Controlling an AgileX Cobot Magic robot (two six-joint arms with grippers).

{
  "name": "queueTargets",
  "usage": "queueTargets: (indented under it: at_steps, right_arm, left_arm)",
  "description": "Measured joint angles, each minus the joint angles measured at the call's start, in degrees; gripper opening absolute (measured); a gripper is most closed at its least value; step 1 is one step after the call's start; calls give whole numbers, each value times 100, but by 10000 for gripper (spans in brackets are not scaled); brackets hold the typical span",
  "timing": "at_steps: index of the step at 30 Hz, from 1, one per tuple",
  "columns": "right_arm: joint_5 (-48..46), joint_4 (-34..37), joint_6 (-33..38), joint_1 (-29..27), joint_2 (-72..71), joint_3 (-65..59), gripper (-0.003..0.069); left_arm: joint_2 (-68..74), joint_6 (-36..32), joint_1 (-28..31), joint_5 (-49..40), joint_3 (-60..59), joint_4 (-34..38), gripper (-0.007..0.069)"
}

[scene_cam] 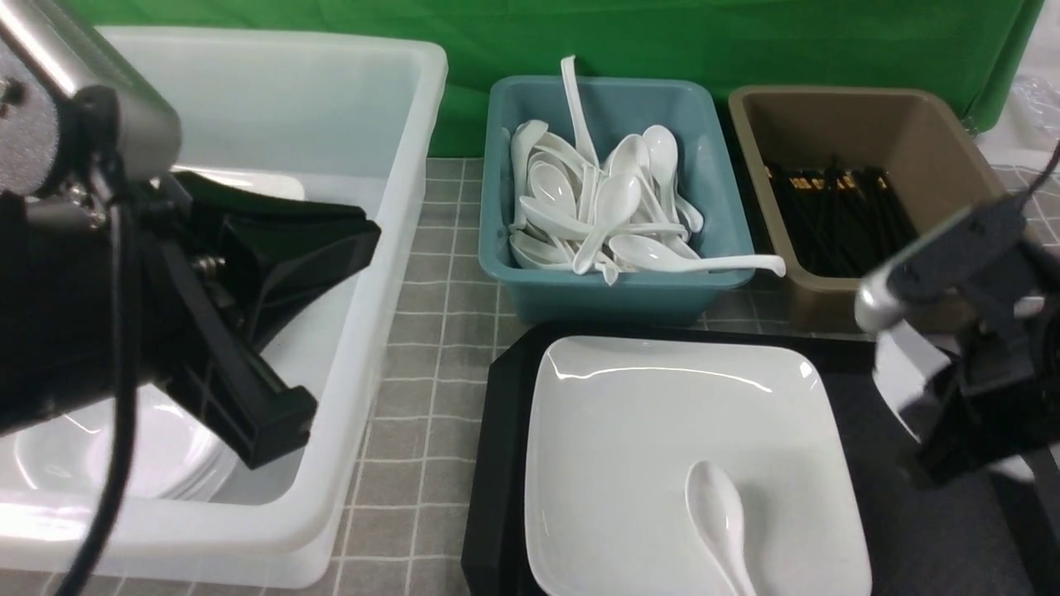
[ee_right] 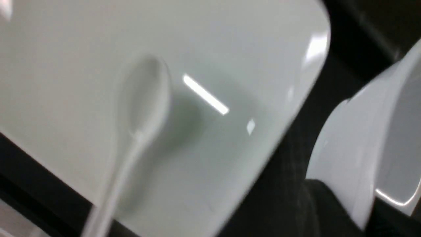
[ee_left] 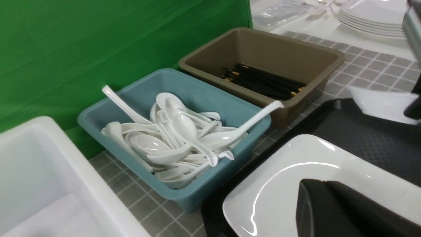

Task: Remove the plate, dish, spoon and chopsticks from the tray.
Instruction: Use the right arm to put the small plate into the large storage box on the left

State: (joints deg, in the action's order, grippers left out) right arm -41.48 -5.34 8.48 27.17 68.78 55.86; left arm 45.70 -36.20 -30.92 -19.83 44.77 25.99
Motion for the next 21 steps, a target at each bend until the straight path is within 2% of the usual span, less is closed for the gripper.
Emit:
queueTargets:
  at_steps: [2, 4, 5, 6, 7, 8, 9, 10, 12, 15, 21]
  right_arm:
    - [-71, 131, -48, 797, 117, 911, 59]
    - [-78, 147, -18, 1133, 260, 1304, 59]
    - [-92, 161, 141, 1728, 638, 2008, 59]
    - [-91, 163, 168, 1792, 688, 2088, 59]
    - [-72, 175, 435, 2219, 1086, 2631, 59]
    - [-65, 175, 481, 2278, 1147, 2785, 59]
    - [4, 202, 987, 2797, 1822, 3476, 59]
    - [28, 207, 1089, 2885, 1965, 3628, 59]
    - [57, 245, 1604, 3287, 2788, 4546, 59]
    - [32, 273, 1846, 3544, 3693, 5466, 59]
    - [-258, 755, 2362, 3643, 5610, 7418, 59]
  left_arm:
    - [-447, 793, 0, -199, 76, -809, 20]
    - [-730, 1231, 0, -354, 127, -1235, 20]
    - [-1139, 2065, 0, -704, 179, -2071, 20]
    - [-1195, 2158, 0, -797, 179, -2163, 20]
    - [-1591, 2794, 0, -1173, 191, -2819, 20]
    - [-1647, 2969, 0, -1235, 192, -2910, 20]
    - [-2160, 3752, 0, -1864, 195, -3745, 20]
    - [-2206, 3818, 0, -1926, 195, -3815, 20]
    - [-2733, 4322, 0, -2554, 198, -4394, 20]
    - [-3150, 4489, 0, -2913, 198, -4597, 20]
    - [-3610, 4539, 0, -3229, 209, -4714, 20]
